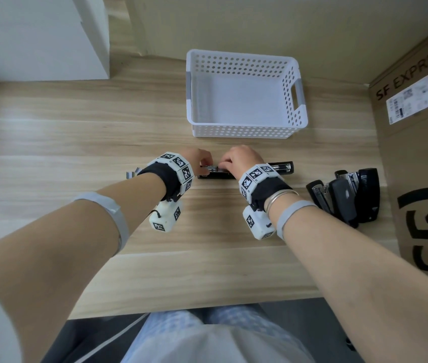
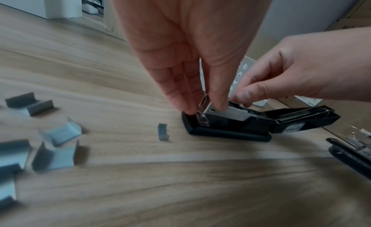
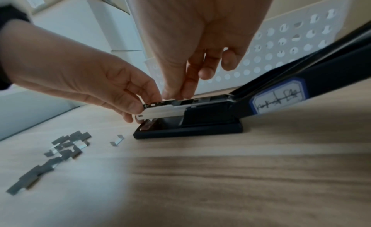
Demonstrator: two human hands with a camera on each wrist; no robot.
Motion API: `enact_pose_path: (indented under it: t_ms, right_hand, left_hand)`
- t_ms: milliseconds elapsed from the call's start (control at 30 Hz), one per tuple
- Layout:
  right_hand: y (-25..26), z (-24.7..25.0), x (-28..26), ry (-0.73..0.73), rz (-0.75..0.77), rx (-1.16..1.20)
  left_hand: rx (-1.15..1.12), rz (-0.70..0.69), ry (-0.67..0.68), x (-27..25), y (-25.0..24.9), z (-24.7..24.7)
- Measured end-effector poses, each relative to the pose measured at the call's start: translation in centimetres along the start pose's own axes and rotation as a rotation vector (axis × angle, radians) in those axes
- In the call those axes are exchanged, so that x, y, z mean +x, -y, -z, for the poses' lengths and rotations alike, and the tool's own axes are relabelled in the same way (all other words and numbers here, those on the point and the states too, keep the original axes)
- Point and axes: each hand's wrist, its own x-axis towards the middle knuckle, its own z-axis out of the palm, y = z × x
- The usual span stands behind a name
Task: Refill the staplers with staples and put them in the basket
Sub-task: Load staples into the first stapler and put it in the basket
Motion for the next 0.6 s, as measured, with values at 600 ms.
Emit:
enact_pose_path:
  t_ms: [600]
  right_hand:
    - [1.1, 0.9, -0.3, -0.079, -0.088, 0.045]
  left_hand:
    - [0.149, 0.050, 0.095, -3.0, 5.0, 0.9]
